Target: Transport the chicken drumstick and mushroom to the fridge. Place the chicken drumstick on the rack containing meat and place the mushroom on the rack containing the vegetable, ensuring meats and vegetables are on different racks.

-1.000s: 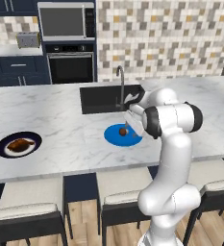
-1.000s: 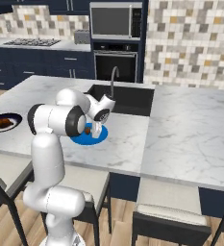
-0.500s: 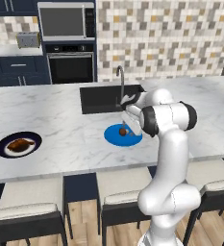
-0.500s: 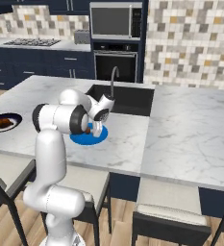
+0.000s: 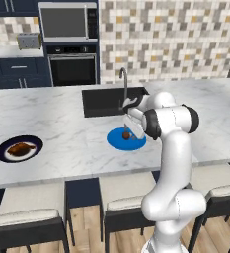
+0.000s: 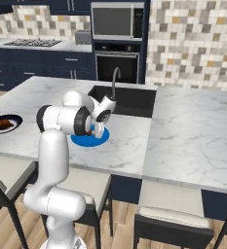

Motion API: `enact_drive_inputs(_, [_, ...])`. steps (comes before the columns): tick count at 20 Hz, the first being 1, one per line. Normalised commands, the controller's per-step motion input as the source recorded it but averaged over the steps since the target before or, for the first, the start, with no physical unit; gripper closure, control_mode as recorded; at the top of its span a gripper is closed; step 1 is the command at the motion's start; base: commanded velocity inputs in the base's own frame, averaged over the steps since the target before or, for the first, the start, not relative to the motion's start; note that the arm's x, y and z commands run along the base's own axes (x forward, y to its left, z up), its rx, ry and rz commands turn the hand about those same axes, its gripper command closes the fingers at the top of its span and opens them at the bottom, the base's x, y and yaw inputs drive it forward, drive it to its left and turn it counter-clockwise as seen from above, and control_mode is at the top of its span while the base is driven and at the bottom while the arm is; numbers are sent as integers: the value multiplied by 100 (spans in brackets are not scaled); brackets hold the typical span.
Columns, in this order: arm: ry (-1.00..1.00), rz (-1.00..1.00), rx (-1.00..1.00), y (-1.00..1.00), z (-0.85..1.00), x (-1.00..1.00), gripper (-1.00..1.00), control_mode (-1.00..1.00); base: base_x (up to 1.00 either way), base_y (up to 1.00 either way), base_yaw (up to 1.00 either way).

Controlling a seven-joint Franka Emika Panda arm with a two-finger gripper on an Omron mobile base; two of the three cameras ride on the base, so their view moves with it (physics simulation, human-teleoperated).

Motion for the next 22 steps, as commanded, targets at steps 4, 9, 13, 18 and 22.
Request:
enact_drive_inputs(4, [0, 0, 0, 18, 0, -1, -100, -100, 0, 0, 0])
enact_drive_inputs(9, [0, 0, 0, 16, 0, 0, -100, -100, 0, 0, 0])
enact_drive_inputs(13, [2, 0, 0, 2, -14, 0, -100, -100, 0, 0, 0])
enact_drive_inputs(18, [2, 0, 0, 5, -26, 0, 100, -100, 0, 0, 0])
enact_drive_inputs(22, [0, 0, 0, 6, -12, -1, 100, -100, 0, 0, 0])
